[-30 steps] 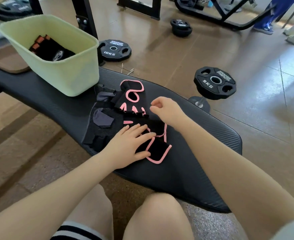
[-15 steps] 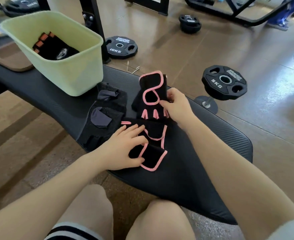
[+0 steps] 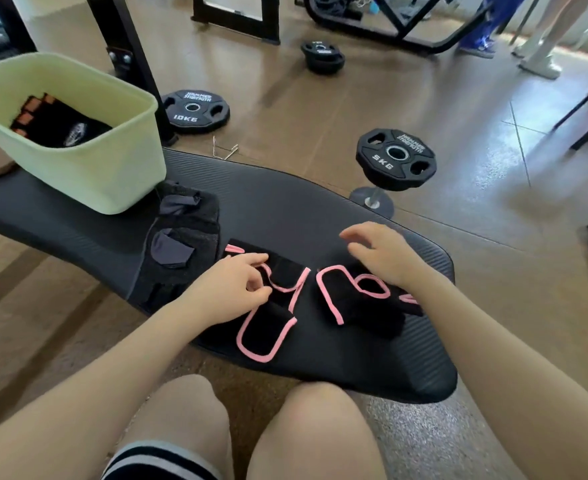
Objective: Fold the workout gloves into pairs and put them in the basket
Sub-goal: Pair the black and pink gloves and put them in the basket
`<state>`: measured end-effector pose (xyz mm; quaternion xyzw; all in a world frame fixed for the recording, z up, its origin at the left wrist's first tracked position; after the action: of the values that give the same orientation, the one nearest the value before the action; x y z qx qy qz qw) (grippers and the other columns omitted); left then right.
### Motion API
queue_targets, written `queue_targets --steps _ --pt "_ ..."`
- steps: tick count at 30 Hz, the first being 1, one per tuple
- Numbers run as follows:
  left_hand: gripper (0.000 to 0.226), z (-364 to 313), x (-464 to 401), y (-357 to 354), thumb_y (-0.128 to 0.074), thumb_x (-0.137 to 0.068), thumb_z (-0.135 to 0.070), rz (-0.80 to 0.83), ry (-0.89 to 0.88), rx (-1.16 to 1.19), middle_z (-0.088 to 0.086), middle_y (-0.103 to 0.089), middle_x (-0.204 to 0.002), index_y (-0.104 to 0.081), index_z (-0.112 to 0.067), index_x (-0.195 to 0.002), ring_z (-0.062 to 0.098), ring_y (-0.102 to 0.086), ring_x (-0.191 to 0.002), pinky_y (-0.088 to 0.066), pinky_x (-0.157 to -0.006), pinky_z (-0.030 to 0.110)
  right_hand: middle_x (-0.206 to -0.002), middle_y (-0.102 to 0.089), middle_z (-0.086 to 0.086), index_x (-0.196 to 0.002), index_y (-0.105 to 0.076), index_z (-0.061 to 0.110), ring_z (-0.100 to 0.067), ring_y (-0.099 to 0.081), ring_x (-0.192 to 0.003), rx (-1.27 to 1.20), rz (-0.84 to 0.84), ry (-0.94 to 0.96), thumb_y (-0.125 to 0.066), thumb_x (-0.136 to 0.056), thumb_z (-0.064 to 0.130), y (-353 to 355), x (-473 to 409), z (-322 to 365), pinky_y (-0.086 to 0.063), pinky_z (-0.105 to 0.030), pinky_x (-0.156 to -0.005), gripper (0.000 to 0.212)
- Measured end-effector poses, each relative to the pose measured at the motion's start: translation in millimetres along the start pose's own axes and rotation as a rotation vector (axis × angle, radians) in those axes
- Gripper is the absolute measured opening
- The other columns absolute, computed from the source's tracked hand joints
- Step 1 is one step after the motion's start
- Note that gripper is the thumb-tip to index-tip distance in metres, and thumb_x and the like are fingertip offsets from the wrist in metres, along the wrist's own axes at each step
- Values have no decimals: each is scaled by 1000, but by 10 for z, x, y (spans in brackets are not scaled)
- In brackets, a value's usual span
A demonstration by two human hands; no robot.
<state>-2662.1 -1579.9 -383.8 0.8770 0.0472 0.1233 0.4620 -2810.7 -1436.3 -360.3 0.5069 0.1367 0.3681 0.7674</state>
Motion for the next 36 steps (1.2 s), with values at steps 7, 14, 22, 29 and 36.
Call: queue_targets --steps 7,14,22,29,36 --pt "21 -116 135 0 -54 -82 -21 -90 -228 -43 3 -50 -137 -73 -19 -89 20 -52 -117 -42 -98 35 -127 -53 2 -122 -58 21 -17 -49 -117 150 195 142 -63 -82 38 -292 111 168 -40 -39 -101 43" --pt "46 -126 66 -33 -57 -80 -16 -122 -155 -25 -9 -50 -135 -51 -25 -125 14 -57 -108 -44 -95 30 -101 -51 9 -78 -54 33 -15 -46 -104 -4 258 148 -65 -83 27 -377 192 126 -36 -33 -97 14" --pt "27 -316 -91 -70 -57 -85 -27 -183 -159 -366 4 -59 -107 -58 -12 -108 25 -57 -96 -46 -65 35 -77 -54 15 -83 -50 23 4 -48 -66 -383 130 137 -53 -92 16 -262 217 330 -39 -15 -69 12" --pt "20 -169 -36 134 -44 -93 -16 -449 -5 -49 13 -67 -84 -60 -4 -95 33 -62 -75 -46 -62 41 -86 -67 5 -96 -45 21 -12 -60 -77 -627 152 -10 -63 -85 15 -443 140 408 -50 -32 -79 22" --pt "39 -231 30 145 -34 -88 -34 -509 -29 -14 6 -69 -86 -65 -11 -96 29 -65 -74 -51 -59 37 -82 -61 7 -97 -40 20 -19 -57 -88 -381 -59 -90 -65 -84 18 -490 87 421 -44 -32 -81 29"
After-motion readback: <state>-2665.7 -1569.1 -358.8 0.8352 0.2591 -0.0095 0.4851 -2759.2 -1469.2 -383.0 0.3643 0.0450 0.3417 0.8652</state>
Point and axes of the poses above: each hand's wrist, its own x-axis away from the middle knuckle, its own y-axis out of the back of the hand, z = x × y, the point moved 8 cm from there along -x, towards the middle knuckle
